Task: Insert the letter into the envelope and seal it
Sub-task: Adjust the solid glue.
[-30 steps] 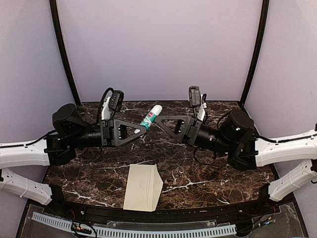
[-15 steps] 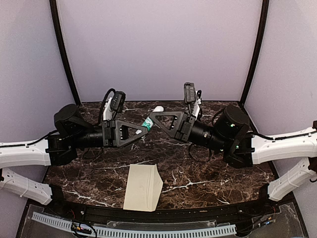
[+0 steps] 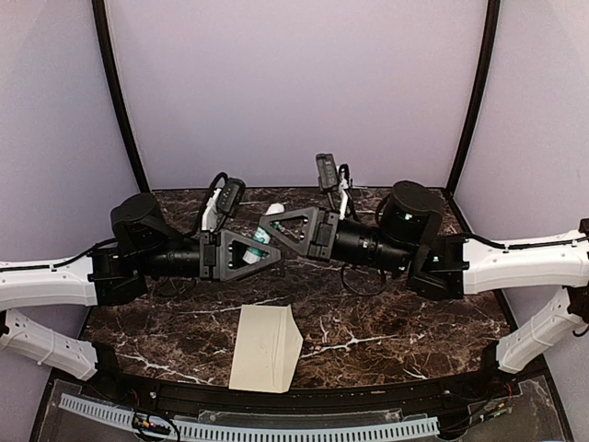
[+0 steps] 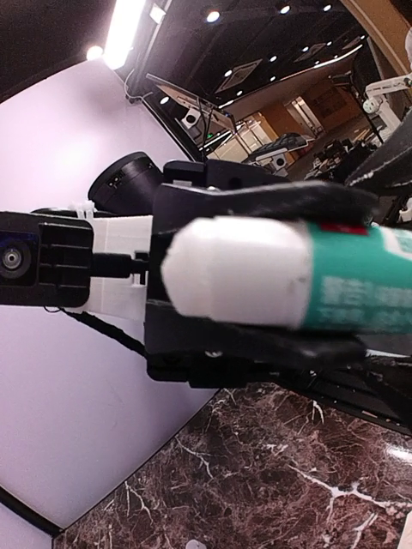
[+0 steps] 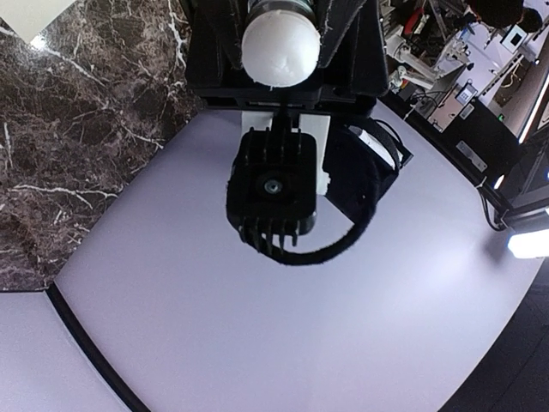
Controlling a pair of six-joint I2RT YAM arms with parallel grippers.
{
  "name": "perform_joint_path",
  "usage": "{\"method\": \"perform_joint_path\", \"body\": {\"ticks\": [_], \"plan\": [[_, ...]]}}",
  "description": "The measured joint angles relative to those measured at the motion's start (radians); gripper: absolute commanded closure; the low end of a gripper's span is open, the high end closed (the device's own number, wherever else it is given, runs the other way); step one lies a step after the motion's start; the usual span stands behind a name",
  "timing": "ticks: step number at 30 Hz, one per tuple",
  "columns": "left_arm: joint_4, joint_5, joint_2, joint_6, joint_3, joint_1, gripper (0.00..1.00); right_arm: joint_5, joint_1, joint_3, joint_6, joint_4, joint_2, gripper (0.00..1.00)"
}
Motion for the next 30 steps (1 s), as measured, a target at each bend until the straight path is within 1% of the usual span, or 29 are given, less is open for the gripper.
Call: {"method": "perform_joint_path", "body": {"ticks": [3,5,7,8,10,11,14,18,20,21,22,23,25,30], "plan": [[-0.031,0.02,0.018,0.011,0.023,0.0,0.37,-0.037,0.0,0.015,-0.005,-0.052,0.022,0.92],[-0.05,0.031,0.026,0.016,0.035,0.0,0.4,-0.058,0.0,0.031,-0.009,-0.08,0.035,0.92],[-0.063,0.039,0.032,0.023,0.042,0.0,0.44,-0.078,0.0,0.046,-0.012,-0.104,0.043,0.92],[-0.071,0.04,0.034,0.026,0.045,0.0,0.48,-0.086,0.0,0.048,-0.012,-0.108,0.043,0.92],[-0.08,0.047,0.034,0.032,0.048,0.0,0.5,-0.097,0.0,0.049,-0.015,-0.114,0.043,0.92],[-0.086,0.05,0.033,0.031,0.048,0.001,0.49,-0.099,-0.001,0.049,-0.015,-0.121,0.042,0.92],[-0.099,0.053,0.031,0.034,0.048,0.002,0.39,-0.105,-0.001,0.049,-0.017,-0.141,0.038,0.93],[-0.119,0.055,0.026,0.042,0.048,0.0,0.34,-0.112,-0.001,0.05,-0.026,-0.178,0.034,0.93],[-0.132,0.055,0.019,0.045,0.048,0.0,0.41,-0.112,-0.001,0.05,-0.032,-0.202,0.028,0.93],[-0.138,0.055,0.015,0.047,0.048,0.0,0.49,-0.112,-0.001,0.05,-0.034,-0.213,0.024,0.93],[-0.142,0.053,0.01,0.047,0.048,0.0,0.52,-0.113,-0.001,0.05,-0.037,-0.223,0.018,0.93],[-0.147,0.052,0.006,0.045,0.048,0.001,0.57,-0.115,-0.001,0.05,-0.039,-0.226,0.013,0.93],[-0.154,0.055,0.003,0.048,0.048,0.0,0.63,-0.119,-0.001,0.05,-0.042,-0.227,0.005,0.93],[-0.153,0.088,-0.001,0.055,0.048,0.0,0.65,-0.143,-0.002,0.054,-0.04,-0.229,-0.005,0.94]]}}
